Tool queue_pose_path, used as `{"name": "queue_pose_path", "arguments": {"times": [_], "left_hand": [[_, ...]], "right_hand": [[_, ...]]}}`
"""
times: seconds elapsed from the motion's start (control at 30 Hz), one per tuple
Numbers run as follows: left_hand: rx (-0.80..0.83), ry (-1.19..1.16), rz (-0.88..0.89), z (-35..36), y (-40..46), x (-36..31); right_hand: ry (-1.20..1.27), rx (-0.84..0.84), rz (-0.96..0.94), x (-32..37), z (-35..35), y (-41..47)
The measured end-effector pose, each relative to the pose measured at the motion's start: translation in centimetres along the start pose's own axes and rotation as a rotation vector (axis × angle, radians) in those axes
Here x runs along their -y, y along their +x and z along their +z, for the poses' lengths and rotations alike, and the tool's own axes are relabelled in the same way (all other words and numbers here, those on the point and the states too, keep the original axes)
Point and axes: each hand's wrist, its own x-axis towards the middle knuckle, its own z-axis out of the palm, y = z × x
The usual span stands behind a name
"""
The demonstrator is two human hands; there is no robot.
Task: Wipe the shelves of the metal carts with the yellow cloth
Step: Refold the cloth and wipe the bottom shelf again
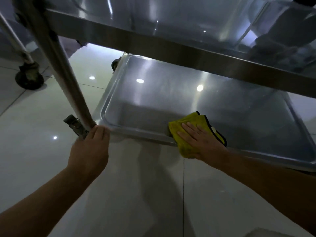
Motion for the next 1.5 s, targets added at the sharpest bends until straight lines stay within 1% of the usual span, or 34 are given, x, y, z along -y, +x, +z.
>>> {"name": "queue_pose_path", "arguments": {"times": [0.03,0.07,0.13,0.2,0.27,0.33,0.37,0.43,0.53,0.67,0.73,0.83,0.97,1.03,1.1,1.17,1.3,1.43,1.5], "left_hand": [[-0.019,-0.009,0.012,-0.1,0.4,-0.8],[-0.059,-0.012,0.067,-0.2,0.9,-1.9],[-0.120,-0.006,0.265,0.3,2.1,-4.0],[-0.117,0.010,0.438,0.8,3.5,-6.4],[-0.086,0.009,0.520,1.0,4.7,-8.7],[-0.041,0.011,0.525,1.5,5.3,-10.4],[-0.017,0.017,0.513,1.9,5.5,-10.9],[0.025,0.028,0.507,2.6,5.5,-11.4],[0.071,0.008,0.516,3.1,5.4,-11.4],[0.113,-0.031,0.488,3.0,5.3,-11.5],[0.109,-0.044,0.487,3.1,5.4,-11.5],[0.086,-0.066,0.497,3.6,5.5,-11.4],[0.062,-0.039,0.526,4.0,5.7,-11.1],[0.074,-0.018,0.542,3.9,5.7,-11.0],[0.083,0.001,0.557,3.8,5.7,-11.0],[0.081,0.015,0.567,3.9,5.7,-10.7],[0.102,0.050,0.581,3.9,5.7,-10.5],[0.114,0.082,0.573,3.8,5.7,-10.7],[0.121,0.083,0.567,3.8,5.6,-10.7]], "right_hand": [[0.021,0.017,0.019,-1.0,0.2,-1.5],[0.045,0.036,0.037,-2.1,0.5,-3.1],[0.092,0.072,0.078,-4.3,1.3,-6.3],[0.117,0.100,0.139,-6.4,2.1,-9.6],[0.124,0.103,0.225,-8.5,2.8,-12.8],[0.139,0.098,0.317,-9.7,3.4,-15.2],[0.133,0.068,0.348,-10.1,3.7,-16.0],[0.135,0.012,0.370,-10.2,4.1,-16.4],[0.155,-0.024,0.389,-9.1,4.0,-15.2],[0.161,-0.017,0.291,-6.4,3.4,-10.2],[0.170,0.003,0.202,-4.9,3.1,-6.3],[0.213,-0.023,0.092,-3.0,2.0,0.0],[0.211,0.059,0.110,-3.4,1.4,5.7],[0.184,0.079,0.120,-5.0,1.3,6.8],[0.207,0.082,0.147,-6.8,1.4,7.0],[0.259,0.080,0.219,-8.9,1.7,6.5],[0.321,0.078,0.473,-14.2,2.4,3.2],[0.286,0.072,0.706,-19.1,3.8,-3.5],[0.248,0.099,0.826,-20.6,4.5,-7.6]]}}
